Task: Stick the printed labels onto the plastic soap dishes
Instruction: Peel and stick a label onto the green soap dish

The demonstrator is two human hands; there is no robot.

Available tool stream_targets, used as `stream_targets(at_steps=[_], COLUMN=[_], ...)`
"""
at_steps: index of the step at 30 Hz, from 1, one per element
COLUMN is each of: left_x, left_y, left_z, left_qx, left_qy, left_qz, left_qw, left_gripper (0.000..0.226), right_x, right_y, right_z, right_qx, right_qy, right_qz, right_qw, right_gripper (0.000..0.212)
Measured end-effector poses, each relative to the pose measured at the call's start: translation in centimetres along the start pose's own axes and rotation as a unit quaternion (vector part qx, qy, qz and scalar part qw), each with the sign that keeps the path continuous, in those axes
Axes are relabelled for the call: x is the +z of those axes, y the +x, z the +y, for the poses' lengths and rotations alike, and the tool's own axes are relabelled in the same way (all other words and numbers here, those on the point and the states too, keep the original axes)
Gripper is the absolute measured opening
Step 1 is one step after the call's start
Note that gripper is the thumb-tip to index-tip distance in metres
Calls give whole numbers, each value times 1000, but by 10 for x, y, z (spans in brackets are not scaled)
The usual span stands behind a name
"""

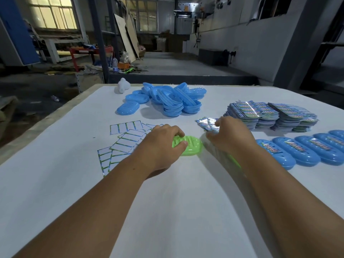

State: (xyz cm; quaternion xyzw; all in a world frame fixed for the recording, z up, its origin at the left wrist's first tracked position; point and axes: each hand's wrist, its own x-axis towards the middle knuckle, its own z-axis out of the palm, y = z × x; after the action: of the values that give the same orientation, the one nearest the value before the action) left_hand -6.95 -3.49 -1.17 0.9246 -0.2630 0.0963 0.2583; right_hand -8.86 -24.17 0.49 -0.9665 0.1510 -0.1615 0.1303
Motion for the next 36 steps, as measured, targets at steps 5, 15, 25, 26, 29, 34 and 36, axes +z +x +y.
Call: stream_targets(at_steps=[5,15,25,26,29,34,36], left_x=[1,3,3,2,1,-7,-10], left_y=[1,1,2,2,3,7,11], left_z=[-1,-2,1,2,6,8,5], left_qx=[-2,-3,-6,-9,-41,-155,-180], left_qy=[1,-12,-39,-51,-120,-314,-342], left_qz=[0,5,23,32,79,130,151], left_qw=[1000,1000,999,998,989,927,910], left_gripper=[31,30,27,25,22,40,35], right_x=[3,-5,-7,-8,-11,-6,-3], right_y=[4,2,1,0,-5,-21,-28], right_z=[5,-1,0,-1,-7,-29,-35], right_qx=[9,33,37,36,-33,-174,-209], right_qy=[-24,10,81,104,153,219,219], right_qz=[-13,-8,11,22,90,103,77], right_qw=[1000,999,996,994,984,955,950], right_gripper=[41,24,8,8,13,19,21])
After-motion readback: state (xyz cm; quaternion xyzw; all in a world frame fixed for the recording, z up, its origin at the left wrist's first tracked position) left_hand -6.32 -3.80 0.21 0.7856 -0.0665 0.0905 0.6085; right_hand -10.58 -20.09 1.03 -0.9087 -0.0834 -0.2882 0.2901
